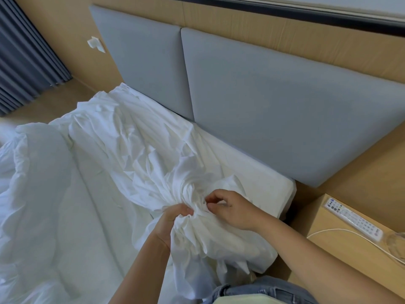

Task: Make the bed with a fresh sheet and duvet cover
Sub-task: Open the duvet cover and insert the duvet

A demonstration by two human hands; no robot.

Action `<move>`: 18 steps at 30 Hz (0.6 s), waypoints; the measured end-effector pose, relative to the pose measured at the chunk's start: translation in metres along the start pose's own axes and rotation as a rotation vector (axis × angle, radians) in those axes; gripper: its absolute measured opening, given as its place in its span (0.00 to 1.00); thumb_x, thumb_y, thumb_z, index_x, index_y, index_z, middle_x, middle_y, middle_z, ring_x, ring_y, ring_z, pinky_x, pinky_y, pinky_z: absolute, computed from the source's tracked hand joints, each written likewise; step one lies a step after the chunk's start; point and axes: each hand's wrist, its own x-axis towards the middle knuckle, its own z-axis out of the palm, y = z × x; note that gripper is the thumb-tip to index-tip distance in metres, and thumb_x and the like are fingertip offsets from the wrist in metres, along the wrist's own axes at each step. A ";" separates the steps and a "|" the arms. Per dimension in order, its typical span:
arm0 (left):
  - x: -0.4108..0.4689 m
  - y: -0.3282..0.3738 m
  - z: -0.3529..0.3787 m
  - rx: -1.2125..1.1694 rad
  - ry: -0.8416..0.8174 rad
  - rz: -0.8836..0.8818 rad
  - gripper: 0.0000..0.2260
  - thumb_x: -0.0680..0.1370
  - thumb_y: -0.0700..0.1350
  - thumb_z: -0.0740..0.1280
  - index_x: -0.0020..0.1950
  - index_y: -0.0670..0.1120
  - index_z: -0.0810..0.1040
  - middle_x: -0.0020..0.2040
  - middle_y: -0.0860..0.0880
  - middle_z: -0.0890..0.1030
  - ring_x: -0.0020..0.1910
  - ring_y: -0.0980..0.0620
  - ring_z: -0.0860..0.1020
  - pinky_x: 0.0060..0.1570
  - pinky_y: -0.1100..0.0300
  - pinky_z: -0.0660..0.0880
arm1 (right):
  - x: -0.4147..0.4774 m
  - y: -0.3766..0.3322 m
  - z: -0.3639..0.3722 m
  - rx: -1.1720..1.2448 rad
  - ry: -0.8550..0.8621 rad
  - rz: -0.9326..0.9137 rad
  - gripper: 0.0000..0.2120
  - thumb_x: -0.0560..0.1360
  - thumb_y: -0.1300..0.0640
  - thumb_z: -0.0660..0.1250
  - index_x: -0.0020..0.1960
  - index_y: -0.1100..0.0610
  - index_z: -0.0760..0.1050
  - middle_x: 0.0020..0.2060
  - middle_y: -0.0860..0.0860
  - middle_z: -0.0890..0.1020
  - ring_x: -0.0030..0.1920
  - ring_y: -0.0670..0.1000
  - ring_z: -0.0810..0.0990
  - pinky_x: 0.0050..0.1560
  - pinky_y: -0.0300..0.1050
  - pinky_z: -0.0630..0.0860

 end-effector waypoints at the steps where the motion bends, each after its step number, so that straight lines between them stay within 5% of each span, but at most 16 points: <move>1: -0.001 0.002 -0.001 -0.002 -0.033 -0.025 0.20 0.73 0.33 0.57 0.21 0.39 0.76 0.21 0.46 0.73 0.21 0.52 0.75 0.23 0.66 0.72 | 0.000 0.001 0.001 0.073 -0.015 0.002 0.08 0.78 0.54 0.64 0.56 0.49 0.78 0.53 0.41 0.80 0.56 0.39 0.77 0.59 0.34 0.70; 3: -0.003 0.007 -0.003 0.037 -0.149 -0.063 0.07 0.63 0.35 0.67 0.38 0.37 0.82 0.34 0.43 0.80 0.34 0.48 0.81 0.38 0.59 0.77 | 0.000 0.004 0.004 0.139 -0.061 0.031 0.11 0.78 0.53 0.65 0.60 0.48 0.77 0.55 0.41 0.80 0.57 0.39 0.77 0.60 0.36 0.71; 6: -0.002 0.005 -0.012 0.069 -0.161 -0.100 0.21 0.59 0.35 0.69 0.52 0.34 0.78 0.46 0.38 0.79 0.46 0.43 0.80 0.51 0.52 0.75 | 0.001 0.009 0.007 0.071 -0.079 0.045 0.09 0.77 0.54 0.65 0.57 0.49 0.79 0.52 0.43 0.82 0.53 0.41 0.79 0.56 0.36 0.74; 11: 0.005 0.000 -0.024 0.086 0.022 -0.088 0.21 0.53 0.37 0.71 0.45 0.36 0.77 0.40 0.40 0.76 0.38 0.42 0.76 0.43 0.53 0.73 | 0.013 0.006 0.003 -0.124 0.187 -0.038 0.09 0.77 0.57 0.66 0.45 0.61 0.81 0.39 0.54 0.82 0.38 0.46 0.76 0.40 0.36 0.69; 14: 0.002 -0.001 -0.024 0.135 0.062 -0.130 0.18 0.51 0.37 0.71 0.40 0.37 0.78 0.34 0.41 0.77 0.34 0.43 0.77 0.39 0.54 0.74 | 0.019 -0.012 -0.008 -0.053 0.423 -0.116 0.09 0.76 0.59 0.67 0.41 0.63 0.81 0.32 0.52 0.79 0.31 0.40 0.72 0.34 0.31 0.65; 18: -0.001 -0.004 -0.009 0.145 -0.013 -0.097 0.18 0.51 0.38 0.73 0.40 0.38 0.83 0.36 0.40 0.81 0.37 0.43 0.81 0.42 0.51 0.78 | 0.029 -0.043 0.016 0.004 0.196 -0.176 0.07 0.76 0.60 0.66 0.47 0.61 0.81 0.43 0.51 0.82 0.43 0.45 0.80 0.47 0.34 0.74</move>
